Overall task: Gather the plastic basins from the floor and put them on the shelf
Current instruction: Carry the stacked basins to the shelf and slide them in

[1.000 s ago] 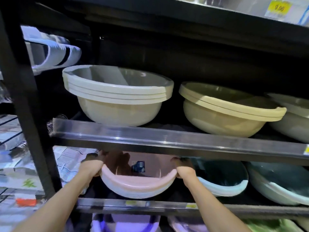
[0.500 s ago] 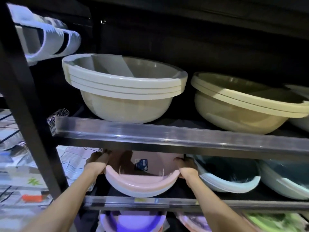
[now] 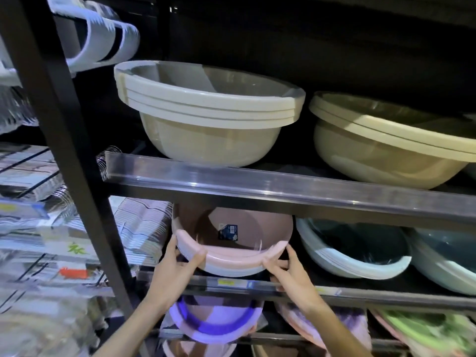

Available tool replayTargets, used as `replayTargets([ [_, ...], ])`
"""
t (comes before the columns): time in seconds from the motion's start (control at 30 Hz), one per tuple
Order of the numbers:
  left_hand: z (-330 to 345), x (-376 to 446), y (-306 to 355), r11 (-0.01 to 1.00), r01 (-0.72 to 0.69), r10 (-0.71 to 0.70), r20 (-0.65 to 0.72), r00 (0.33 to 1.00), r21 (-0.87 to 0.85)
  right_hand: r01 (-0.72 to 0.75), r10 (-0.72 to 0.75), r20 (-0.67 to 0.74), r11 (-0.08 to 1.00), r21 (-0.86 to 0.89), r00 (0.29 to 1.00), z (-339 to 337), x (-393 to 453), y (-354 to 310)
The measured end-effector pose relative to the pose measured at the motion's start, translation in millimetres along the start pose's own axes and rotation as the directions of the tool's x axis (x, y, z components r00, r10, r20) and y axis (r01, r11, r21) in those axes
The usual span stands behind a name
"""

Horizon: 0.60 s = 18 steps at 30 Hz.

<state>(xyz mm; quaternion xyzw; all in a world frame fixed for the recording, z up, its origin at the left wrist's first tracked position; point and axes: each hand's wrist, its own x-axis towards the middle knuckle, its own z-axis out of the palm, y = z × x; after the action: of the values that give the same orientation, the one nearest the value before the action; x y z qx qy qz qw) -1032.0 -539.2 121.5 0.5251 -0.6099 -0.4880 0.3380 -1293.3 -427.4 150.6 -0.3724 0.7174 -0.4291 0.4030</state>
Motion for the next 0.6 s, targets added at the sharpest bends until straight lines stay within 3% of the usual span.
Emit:
replayTargets([
  [0.23,1,-3,4,0.992,-0.076,0.079,-0.023,0.997,0.096,0.096,-0.103,-0.07,0.991,-0.088,0.992,11,4,8],
  [0.6,5,12,2,0.98,-0.068,0.076,-0.036,0.996,0.188,0.076,-0.084,-0.087,0.992,-0.096,0.993,11,19,6],
])
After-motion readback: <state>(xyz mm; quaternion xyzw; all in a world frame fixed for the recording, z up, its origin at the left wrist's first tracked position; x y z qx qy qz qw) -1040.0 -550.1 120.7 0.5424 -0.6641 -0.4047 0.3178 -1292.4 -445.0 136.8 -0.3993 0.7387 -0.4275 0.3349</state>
